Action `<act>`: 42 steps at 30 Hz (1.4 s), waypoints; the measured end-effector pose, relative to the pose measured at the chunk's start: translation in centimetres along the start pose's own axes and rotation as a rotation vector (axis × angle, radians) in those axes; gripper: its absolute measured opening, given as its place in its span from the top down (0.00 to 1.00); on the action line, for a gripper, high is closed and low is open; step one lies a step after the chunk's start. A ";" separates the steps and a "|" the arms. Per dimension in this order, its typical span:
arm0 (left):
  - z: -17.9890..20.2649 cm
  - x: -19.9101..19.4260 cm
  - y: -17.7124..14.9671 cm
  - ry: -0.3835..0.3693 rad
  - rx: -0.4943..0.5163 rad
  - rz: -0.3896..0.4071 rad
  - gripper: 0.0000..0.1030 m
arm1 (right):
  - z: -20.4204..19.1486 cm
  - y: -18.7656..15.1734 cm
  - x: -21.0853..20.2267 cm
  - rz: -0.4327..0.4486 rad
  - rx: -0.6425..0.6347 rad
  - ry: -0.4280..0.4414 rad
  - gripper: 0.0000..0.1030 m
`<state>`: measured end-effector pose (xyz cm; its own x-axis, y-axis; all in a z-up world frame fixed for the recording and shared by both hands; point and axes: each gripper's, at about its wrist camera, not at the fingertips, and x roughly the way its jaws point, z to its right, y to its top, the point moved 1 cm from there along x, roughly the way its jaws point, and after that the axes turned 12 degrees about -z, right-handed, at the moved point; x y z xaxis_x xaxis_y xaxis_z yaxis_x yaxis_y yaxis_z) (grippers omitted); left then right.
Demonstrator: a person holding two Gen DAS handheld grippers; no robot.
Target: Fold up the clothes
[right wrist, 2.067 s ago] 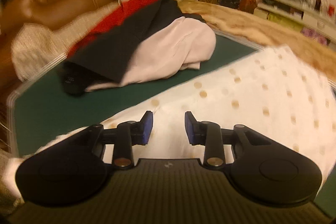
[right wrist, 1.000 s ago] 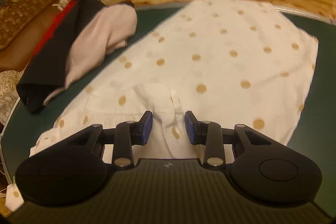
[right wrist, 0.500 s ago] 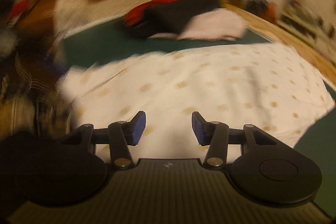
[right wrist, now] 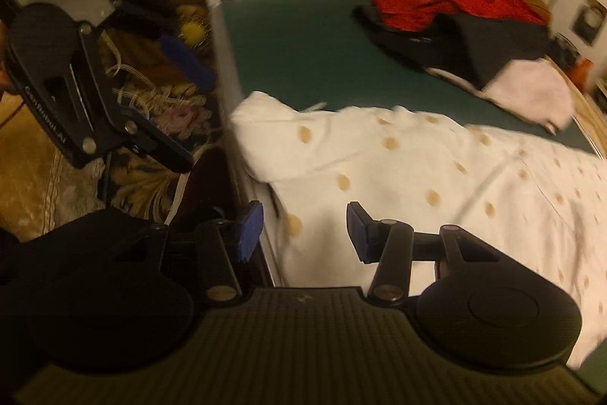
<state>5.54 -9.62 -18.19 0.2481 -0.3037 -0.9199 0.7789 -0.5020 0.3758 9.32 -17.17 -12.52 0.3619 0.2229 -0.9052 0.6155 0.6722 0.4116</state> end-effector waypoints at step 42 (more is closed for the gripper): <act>5.0 0.4 3.5 0.055 0.494 0.088 0.26 | 4.0 1.2 1.1 0.104 0.168 0.176 0.86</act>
